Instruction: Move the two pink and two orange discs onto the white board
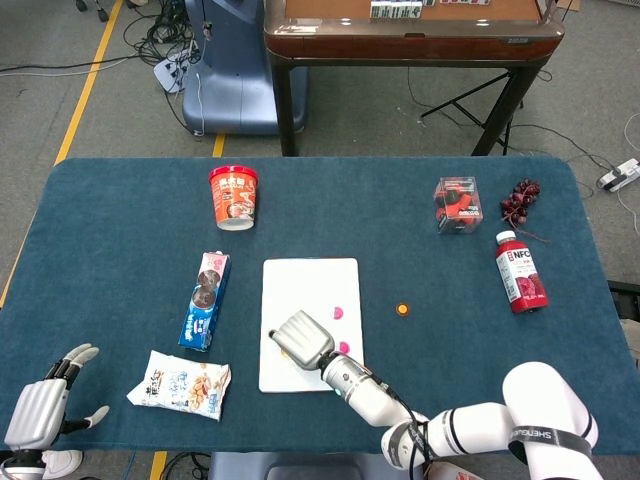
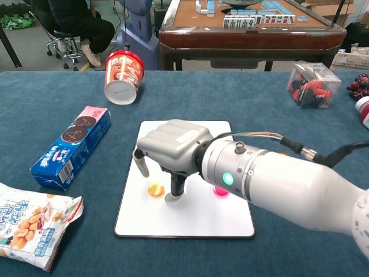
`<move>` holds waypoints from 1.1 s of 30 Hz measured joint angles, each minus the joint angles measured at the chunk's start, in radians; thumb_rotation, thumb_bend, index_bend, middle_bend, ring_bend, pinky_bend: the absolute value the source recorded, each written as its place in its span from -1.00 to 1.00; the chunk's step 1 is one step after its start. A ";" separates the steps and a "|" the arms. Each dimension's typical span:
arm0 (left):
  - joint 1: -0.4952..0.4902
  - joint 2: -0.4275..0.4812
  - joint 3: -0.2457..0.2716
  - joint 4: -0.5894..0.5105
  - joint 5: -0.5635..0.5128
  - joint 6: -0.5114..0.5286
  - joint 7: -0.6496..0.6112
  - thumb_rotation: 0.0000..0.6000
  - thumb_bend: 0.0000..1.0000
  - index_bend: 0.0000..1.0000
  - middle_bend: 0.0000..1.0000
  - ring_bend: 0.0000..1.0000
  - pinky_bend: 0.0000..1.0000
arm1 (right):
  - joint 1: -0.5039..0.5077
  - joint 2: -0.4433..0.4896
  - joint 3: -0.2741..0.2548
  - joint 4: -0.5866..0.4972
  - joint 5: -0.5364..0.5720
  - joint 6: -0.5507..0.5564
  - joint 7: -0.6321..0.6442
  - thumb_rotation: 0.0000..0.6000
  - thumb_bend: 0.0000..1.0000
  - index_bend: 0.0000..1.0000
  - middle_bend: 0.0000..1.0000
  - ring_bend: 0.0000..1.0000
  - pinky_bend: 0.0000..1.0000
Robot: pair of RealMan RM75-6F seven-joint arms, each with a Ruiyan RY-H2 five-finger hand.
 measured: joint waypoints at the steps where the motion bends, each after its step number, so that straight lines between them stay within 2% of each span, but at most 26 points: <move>1: 0.000 0.000 0.000 0.000 0.000 0.000 -0.001 1.00 -0.82 -0.56 -0.67 -0.57 0.21 | 0.000 0.000 0.000 0.002 -0.002 0.000 0.003 1.00 -1.00 -0.40 1.00 1.00 1.00; 10: 0.002 -0.003 0.001 0.002 0.002 0.001 -0.001 1.00 -0.82 -0.56 -0.67 -0.57 0.21 | -0.012 0.022 -0.002 -0.010 -0.028 0.023 0.043 1.00 -0.95 -0.43 1.00 1.00 1.00; 14: 0.002 -0.001 -0.001 0.001 0.003 0.003 -0.002 1.00 -0.82 -0.56 -0.67 -0.57 0.21 | -0.030 0.071 -0.003 -0.030 -0.032 0.048 0.050 1.00 -0.77 -0.42 1.00 1.00 1.00; 19: 0.000 0.000 -0.002 -0.004 0.003 0.000 0.002 1.00 -0.82 -0.56 -0.67 -0.57 0.21 | -0.058 0.152 -0.007 -0.060 -0.022 0.082 0.052 1.00 -0.65 -0.39 1.00 1.00 1.00; 26: -0.006 0.000 -0.005 -0.020 0.009 -0.002 0.022 1.00 -0.82 -0.56 -0.67 -0.57 0.21 | -0.115 0.269 -0.034 -0.084 0.001 0.116 0.065 1.00 -0.56 -0.37 1.00 1.00 1.00; 33: -0.013 0.003 -0.009 -0.034 0.008 -0.007 0.038 1.00 -0.82 -0.56 -0.67 -0.57 0.21 | -0.163 0.319 -0.062 -0.062 0.014 0.125 0.107 1.00 -0.53 -0.36 1.00 1.00 1.00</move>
